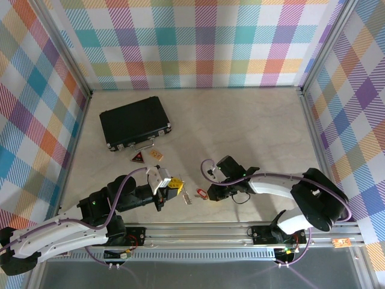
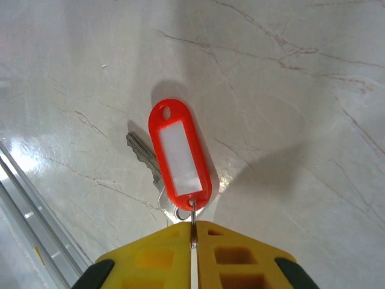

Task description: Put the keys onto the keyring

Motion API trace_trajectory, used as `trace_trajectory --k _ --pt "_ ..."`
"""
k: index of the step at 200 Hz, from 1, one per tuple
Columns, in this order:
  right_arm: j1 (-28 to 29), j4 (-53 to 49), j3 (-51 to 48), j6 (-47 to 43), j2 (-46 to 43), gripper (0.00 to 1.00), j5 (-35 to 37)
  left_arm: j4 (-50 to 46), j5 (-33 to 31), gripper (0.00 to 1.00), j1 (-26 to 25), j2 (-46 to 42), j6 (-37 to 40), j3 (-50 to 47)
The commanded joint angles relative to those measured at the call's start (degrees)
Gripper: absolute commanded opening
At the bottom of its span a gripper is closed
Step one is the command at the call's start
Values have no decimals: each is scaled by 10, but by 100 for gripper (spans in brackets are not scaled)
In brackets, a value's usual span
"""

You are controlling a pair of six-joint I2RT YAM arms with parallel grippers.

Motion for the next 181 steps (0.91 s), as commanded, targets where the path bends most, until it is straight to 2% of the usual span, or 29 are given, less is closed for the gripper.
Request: trace_trajectory --k 1,134,164,181 --pt "2 2 -5 -15 -14 8 -5 39 0 0 -3 -4 -1 -2" --pt "3 15 1 -24 8 15 -9 39 1 0 -3 -4 -2 1" --pt "2 15 2 -27 10 14 -12 42 2 0 -2 -6 -3 -1" --pt "3 12 3 -29 9 7 -14 41 5 0 -3 -5 -3 -1"
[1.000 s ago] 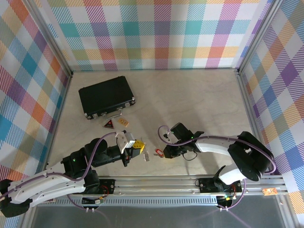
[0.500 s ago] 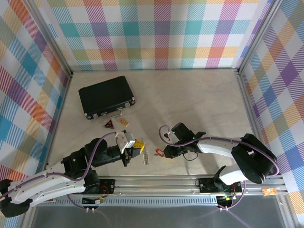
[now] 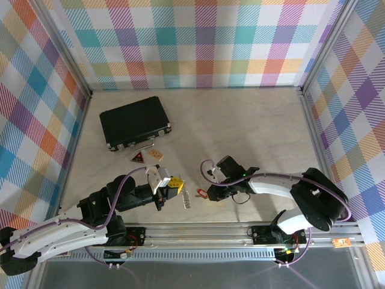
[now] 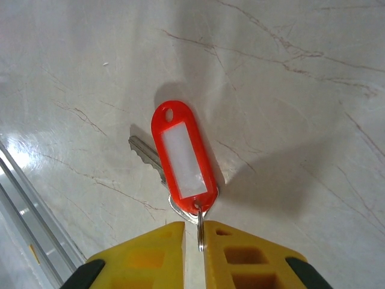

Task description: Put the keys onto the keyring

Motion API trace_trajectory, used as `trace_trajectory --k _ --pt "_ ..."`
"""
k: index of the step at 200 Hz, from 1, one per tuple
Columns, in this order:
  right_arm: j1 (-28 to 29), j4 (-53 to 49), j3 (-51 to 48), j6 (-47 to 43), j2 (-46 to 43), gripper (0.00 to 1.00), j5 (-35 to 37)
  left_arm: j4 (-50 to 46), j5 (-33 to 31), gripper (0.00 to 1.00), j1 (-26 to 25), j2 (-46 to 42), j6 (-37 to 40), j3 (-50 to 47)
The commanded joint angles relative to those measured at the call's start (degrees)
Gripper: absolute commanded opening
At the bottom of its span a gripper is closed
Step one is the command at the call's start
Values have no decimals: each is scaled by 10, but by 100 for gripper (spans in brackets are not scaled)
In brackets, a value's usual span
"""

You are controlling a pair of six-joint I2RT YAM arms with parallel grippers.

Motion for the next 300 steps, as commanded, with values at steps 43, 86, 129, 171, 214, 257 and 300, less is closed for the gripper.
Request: trace_trajectory --k 43,86,129,171,214,257,300 --pt "11 9 1 -29 -30 0 -15 26 8 0 -3 -7 -2 0" --pt "69 -3 -6 -104 -179 0 42 16 13 0 -3 -6 4 13" --pt "95 3 -14 -201 -390 0 25 33 74 0 -3 -13 20 21" --pt "96 -32 60 -254 -419 0 -89 28 141 0 -3 7 49 49" --pt "97 -11 88 -250 -426 0 -107 25 152 0 -3 16 69 56" --pt "96 33 79 -230 -421 0 -116 48 162 0 -3 17 63 45" --pt "98 104 48 -165 -410 0 -107 61 161 0 -3 31 62 43"
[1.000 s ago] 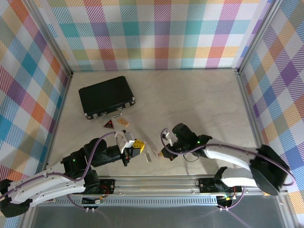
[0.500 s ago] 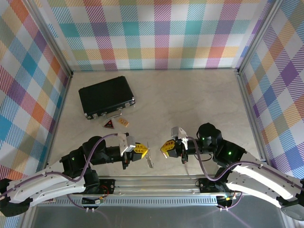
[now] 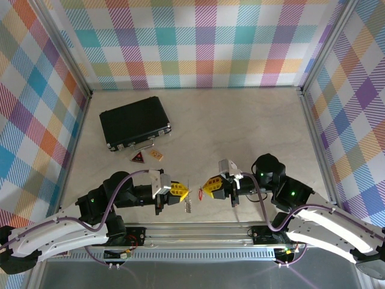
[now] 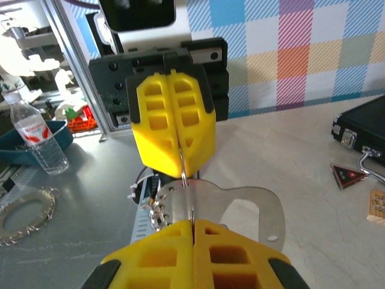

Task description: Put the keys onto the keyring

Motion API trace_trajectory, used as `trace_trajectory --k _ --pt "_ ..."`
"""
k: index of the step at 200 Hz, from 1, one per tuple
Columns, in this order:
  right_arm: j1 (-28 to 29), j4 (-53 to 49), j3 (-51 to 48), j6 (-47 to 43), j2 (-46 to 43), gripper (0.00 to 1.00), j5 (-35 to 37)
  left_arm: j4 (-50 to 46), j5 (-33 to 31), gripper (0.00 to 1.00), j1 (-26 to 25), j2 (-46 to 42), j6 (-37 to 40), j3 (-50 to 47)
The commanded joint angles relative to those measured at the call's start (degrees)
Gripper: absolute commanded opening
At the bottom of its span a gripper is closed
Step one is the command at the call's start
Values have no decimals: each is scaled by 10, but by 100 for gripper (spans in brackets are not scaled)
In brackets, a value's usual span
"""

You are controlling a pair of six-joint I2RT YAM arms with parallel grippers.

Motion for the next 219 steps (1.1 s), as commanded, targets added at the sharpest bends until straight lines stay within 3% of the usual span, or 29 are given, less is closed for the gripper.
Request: trace_trajectory --k 1,219 --pt "3 63 -20 44 6 0 -6 43 15 0 -3 5 3 1" --pt "20 68 -21 68 6 0 45 86 -39 0 -3 5 -5 -22"
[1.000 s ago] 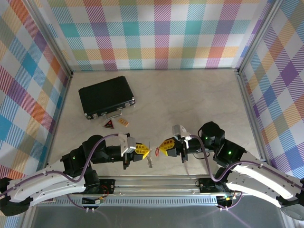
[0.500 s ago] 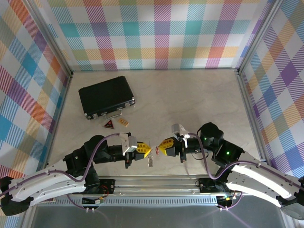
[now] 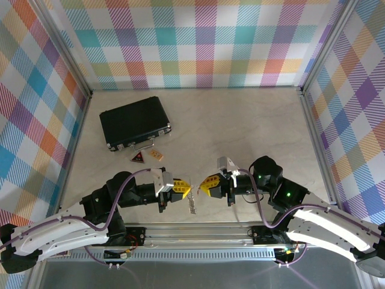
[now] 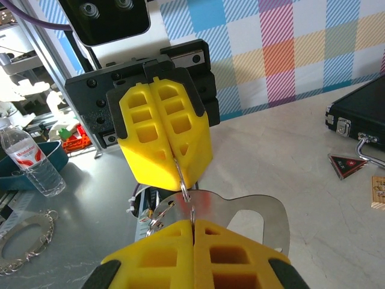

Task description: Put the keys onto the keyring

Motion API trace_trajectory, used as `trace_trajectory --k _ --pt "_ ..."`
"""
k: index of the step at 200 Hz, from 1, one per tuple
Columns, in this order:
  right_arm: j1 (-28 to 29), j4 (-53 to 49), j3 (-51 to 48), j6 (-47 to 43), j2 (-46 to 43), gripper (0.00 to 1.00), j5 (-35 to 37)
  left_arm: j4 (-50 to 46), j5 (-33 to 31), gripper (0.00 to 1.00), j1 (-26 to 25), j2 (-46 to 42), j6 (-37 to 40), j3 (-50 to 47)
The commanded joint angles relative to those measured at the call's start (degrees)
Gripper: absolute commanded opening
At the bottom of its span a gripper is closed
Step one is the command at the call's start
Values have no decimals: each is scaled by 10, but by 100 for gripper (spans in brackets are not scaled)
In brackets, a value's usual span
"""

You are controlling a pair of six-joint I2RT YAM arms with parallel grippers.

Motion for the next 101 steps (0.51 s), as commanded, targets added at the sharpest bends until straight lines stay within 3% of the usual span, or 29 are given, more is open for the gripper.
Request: trace_trajectory --k 1,101 --pt "8 22 7 4 0 0 4 42 -6 0 -3 -3 -5 -6" --pt "22 20 10 -9 5 0 26 41 -3 0 -3 7 -4 -2"
